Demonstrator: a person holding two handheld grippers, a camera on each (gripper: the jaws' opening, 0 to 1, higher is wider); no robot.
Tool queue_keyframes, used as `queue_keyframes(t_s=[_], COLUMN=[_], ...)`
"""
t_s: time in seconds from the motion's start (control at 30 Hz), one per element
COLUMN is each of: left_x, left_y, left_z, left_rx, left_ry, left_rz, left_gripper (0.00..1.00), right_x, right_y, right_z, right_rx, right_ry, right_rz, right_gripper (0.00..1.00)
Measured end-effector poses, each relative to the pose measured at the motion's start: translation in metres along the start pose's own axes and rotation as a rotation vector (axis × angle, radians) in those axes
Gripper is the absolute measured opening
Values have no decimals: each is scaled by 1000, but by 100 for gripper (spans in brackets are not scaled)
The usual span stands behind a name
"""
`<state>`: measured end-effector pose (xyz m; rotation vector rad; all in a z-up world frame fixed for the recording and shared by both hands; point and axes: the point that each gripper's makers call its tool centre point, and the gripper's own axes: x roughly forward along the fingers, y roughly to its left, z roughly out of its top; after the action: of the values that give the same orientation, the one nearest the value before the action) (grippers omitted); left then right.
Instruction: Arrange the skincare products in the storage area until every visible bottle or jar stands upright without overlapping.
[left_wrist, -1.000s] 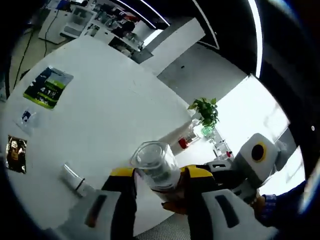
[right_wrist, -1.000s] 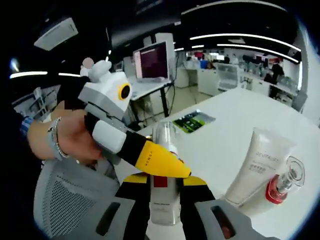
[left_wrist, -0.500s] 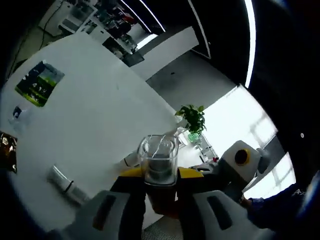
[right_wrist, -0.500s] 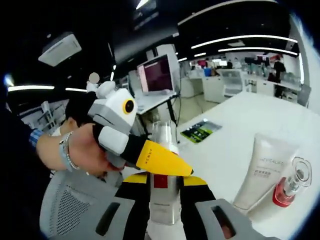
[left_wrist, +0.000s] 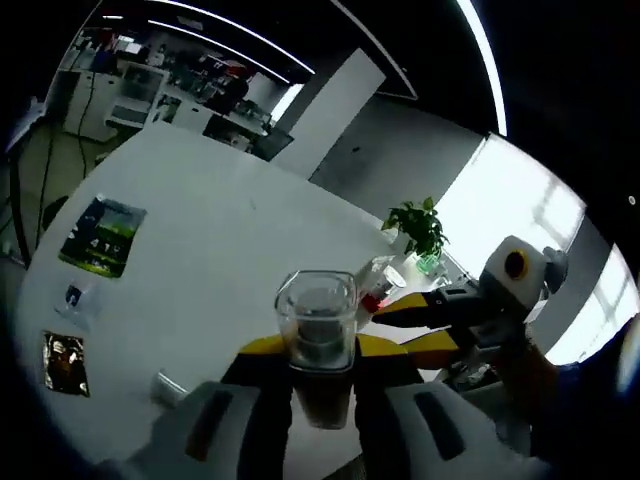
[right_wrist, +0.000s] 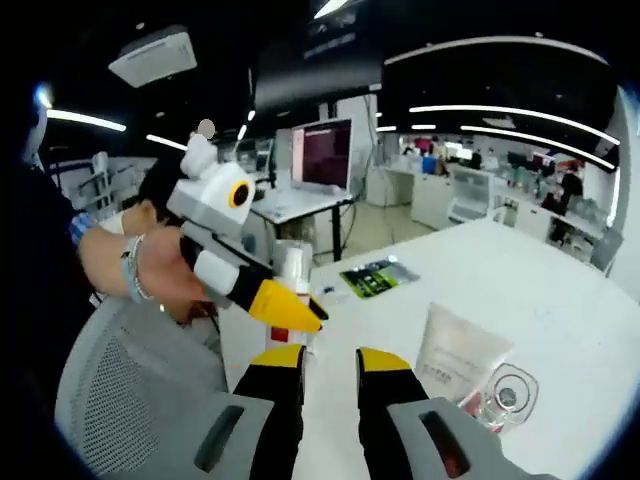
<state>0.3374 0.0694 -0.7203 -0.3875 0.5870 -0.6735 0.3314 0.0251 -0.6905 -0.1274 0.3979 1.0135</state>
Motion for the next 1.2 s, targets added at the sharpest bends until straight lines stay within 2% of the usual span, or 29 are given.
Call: queue_keyframes(t_s=[0.07,0.1,0.23,0.3,0.37,0.4,0.43,0.5,0.57,0.6,0.63,0.77,0.93,1.07,1.2], left_x=[2,3,8,11,12,12,13,12,13,12,13,14,14,15,19], left_y=[-3,-7,-19,-26,-33,-33,-38,-44,-48,-46,-44,-47,-62,-72,-69], left_z=[-1,-2,-9,-16,-20,-21,-23,-26,-28,-33,-33,-40,-47,-55,-65], left_rx=[78,117,284,374,430,441,477,497,530,556,575,620,671,713,755], left_ry=[9,17,59,86,96,100,104,109,115,146,148,176,186,200,239], left_rz=[7,-2,-18,-30,-44,-33,-53,-77,-92,-76,-67,-77,-152,-202,-193], left_gripper=[18,18,18,18,18,18,18,18,18,18,18,18,18,18,19], right_x=[1,1,3,3,6,7,8,11,13,12,11,9,-4,-13,-11], right_y=[3,10,23,27,30,36,38,43,47,50,51,53,57,60,58], right_z=[9,13,23,24,19,15,14,9,6,5,1,-4,-6,-12,-21], right_rx=[61,73,78,89,92,95,88,50,57,54,48,24,-57,-67,-46], right_ry=[-57,-85,-134,-140,-117,-96,-94,-68,-50,-49,-24,5,-4,-27,8], right_rz=[21,65,121,133,140,168,166,174,192,205,211,205,224,239,226], right_gripper=[18,18,22,24,26,28,29,25,23,20,18,17,18,17,17])
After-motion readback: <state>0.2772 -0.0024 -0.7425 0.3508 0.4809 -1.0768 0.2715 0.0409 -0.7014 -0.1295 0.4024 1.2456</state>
